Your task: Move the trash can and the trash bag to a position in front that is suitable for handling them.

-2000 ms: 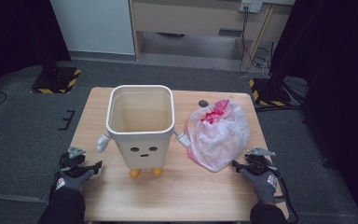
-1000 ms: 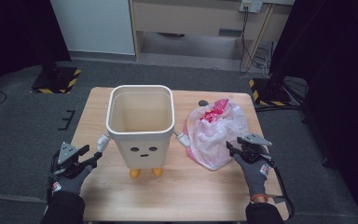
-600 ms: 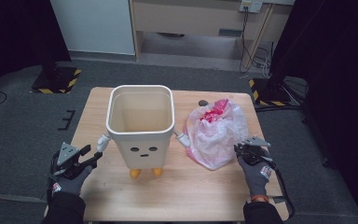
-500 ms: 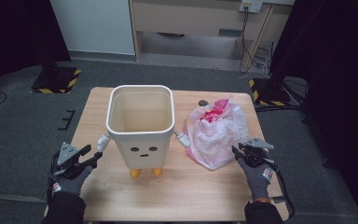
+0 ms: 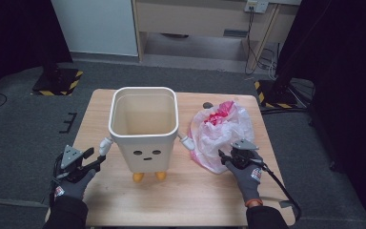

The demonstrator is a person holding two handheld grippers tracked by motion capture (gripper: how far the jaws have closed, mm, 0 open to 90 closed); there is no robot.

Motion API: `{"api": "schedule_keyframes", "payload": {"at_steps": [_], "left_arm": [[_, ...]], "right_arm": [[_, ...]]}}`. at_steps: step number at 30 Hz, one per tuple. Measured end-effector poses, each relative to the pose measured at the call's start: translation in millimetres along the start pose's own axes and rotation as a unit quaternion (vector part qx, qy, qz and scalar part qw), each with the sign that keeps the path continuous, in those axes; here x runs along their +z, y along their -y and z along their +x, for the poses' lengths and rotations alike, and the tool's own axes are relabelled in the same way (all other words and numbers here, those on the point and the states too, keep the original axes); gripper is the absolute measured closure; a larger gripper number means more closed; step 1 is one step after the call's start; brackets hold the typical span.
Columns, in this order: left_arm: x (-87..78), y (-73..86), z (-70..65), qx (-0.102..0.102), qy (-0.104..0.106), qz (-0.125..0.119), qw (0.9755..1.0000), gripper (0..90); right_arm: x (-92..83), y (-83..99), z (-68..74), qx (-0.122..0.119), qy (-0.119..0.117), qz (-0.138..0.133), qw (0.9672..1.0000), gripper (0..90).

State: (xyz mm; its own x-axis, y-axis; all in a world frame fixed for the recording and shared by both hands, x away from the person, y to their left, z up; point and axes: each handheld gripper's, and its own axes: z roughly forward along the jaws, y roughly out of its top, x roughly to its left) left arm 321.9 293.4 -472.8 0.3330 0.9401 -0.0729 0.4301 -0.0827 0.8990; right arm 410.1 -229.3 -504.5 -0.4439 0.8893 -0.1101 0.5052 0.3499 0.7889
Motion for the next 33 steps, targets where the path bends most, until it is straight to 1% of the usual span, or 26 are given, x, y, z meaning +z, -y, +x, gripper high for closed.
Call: {"api": "schedule_keyframes", "payload": {"at_steps": [1, 3, 5, 8, 10, 15, 18, 21, 22, 25, 28, 31, 33], "left_arm": [[0.0, 0.1, 0.1, 0.0, -0.001, 0.0, 1.0, 45.5], [-0.1, 0.1, 0.1, 0.0, 0.0, 0.001, 1.0, 45.4], [-0.5, 0.1, 0.0, 0.0, 0.0, 0.0, 1.0, 45.4], [-1.5, 0.2, -0.2, 0.001, 0.0, -0.001, 1.0, 45.3], [-2.2, 0.3, 0.0, 0.001, 0.0, -0.001, 1.0, 45.2], [-4.0, 0.7, -0.1, 0.0, 0.001, -0.003, 1.0, 45.1], [-6.2, 0.7, -0.9, 0.003, 0.0, -0.005, 1.0, 45.0], [-8.2, 0.5, -1.9, 0.006, 0.0, -0.007, 1.0, 44.9], [-8.6, 0.4, -2.2, 0.007, 0.0, -0.007, 1.0, 44.9], [-10.6, 0.6, -3.4, 0.005, 0.003, -0.009, 0.9999, 44.9], [-14.7, 0.9, -5.8, 0.007, 0.006, -0.012, 0.9999, 44.8], [-18.4, 1.0, -10.1, 0.016, 0.008, -0.013, 0.9997, 44.7], [-21.0, 0.4, -14.0, 0.024, 0.011, -0.017, 0.9995, 44.5]], "right_arm": [[2.6, 1.4, 1.2, -0.002, 0.007, 0.013, 0.9999, 39.6], [6.7, 4.8, 0.7, -0.017, 0.023, 0.039, 0.9988, 41.7], [7.7, 8.5, -1.3, -0.017, 0.033, 0.06, 0.9975, 43.0], [5.1, 14.0, -6.0, -0.004, 0.033, 0.072, 0.9969, 44.2], [2.0, 17.7, -8.7, 0.007, 0.028, 0.077, 0.9966, 44.0], [-8.4, 28.1, -14.2, 0.01, 0.018, 0.091, 0.9956, 43.2], [-16.3, 35.4, -20.0, 0.012, 0.012, 0.096, 0.9952, 42.4], [-24.4, 42.3, -26.5, 0.025, 0.009, 0.099, 0.9948, 42.1], [-27.6, 44.3, -27.8, 0.033, 0.009, 0.1, 0.9944, 41.8], [-36.7, 50.7, -32.2, 0.037, 0.01, 0.102, 0.994, 41.4], [-45.5, 57.3, -36.4, 0.052, 0.014, 0.106, 0.9929, 41.1], [-54.6, 61.5, -38.1, 0.064, 0.015, 0.102, 0.9926, 40.2], [-61.2, 60.1, -37.3, 0.068, 0.014, 0.088, 0.9937, 39.8]]}}
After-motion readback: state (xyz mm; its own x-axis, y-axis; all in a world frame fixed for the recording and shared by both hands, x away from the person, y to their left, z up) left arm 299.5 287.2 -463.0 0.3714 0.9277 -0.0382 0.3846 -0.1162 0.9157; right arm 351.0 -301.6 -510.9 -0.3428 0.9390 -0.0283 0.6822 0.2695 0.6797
